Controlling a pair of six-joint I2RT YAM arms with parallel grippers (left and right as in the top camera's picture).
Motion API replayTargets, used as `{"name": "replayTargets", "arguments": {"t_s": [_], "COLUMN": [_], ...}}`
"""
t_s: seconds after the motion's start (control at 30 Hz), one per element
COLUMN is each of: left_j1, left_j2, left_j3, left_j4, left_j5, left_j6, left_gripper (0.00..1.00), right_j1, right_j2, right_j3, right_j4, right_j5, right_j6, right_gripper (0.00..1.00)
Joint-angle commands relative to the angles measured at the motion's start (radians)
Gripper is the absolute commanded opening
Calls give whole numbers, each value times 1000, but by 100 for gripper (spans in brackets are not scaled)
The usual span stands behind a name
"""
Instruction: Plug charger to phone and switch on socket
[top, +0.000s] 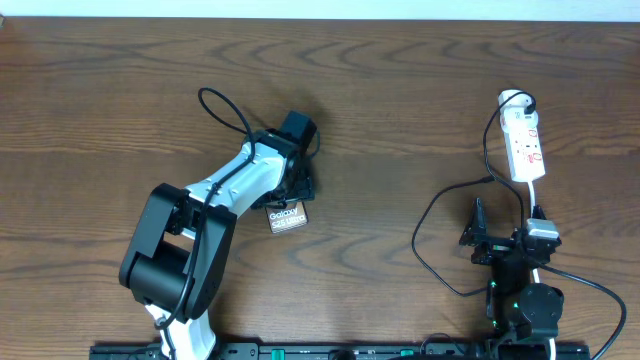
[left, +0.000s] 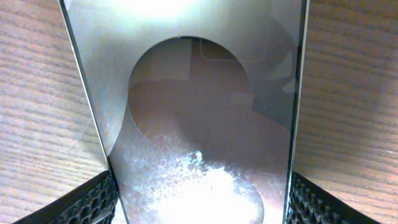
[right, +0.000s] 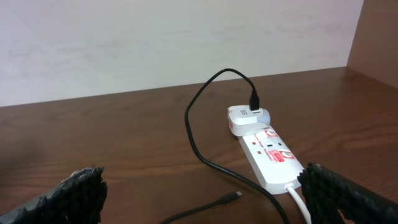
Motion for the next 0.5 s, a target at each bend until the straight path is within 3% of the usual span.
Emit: {"name": "replayTargets", "arguments": {"t_s": [0.0, 0.47], "left_j1": [9, 10], "left_j2": [8, -105], "left_j3": [6, 12], "left_j4": [-20, -46], "left_j5": [-5, -5], "left_j6": [-19, -20], "left_gripper": [67, 63], "right_j1": [10, 10], "right_j2": [-5, -5], "right_j3": [-1, -1], "right_j4": [-3, -3], "right_j5": [-3, -3], "right_j6": [-13, -13], "right_gripper": [99, 99]}}
